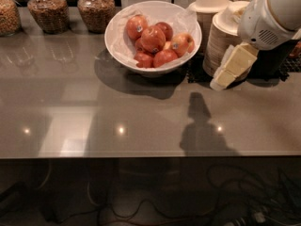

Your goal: Pick apple from white bowl

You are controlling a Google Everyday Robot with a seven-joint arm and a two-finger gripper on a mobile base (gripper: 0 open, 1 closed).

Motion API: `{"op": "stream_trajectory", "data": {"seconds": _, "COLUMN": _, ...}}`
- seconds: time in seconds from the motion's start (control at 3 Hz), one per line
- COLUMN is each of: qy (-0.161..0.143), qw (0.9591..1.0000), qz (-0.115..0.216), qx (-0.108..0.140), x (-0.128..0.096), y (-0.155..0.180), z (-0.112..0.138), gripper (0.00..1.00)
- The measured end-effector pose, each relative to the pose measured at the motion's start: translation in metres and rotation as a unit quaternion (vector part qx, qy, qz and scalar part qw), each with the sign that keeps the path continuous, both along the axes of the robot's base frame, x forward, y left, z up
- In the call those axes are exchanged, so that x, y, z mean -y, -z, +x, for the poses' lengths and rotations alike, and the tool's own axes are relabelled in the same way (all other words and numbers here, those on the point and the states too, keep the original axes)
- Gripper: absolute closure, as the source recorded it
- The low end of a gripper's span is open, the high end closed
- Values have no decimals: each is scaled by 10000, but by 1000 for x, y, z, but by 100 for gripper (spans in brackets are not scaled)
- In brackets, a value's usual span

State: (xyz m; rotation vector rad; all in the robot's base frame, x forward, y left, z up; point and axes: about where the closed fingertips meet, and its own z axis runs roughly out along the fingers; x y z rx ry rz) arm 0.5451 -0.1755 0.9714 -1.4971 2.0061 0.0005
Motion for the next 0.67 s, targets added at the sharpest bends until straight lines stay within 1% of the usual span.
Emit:
{"op": "stream_trajectory", "data": {"seconds": 0.33, "qy": -24, "qw": 9996, "qz": 171, "qx": 216, "x": -12, "y": -6, "z": 38, "gripper": 0}}
{"op": "stream_trajectory", "data": {"seconds": 0.67, "qy": -26, "qw": 9987, "qz": 387, "qx": 326, "x": -26, "y": -13, "z": 67, "gripper": 0}}
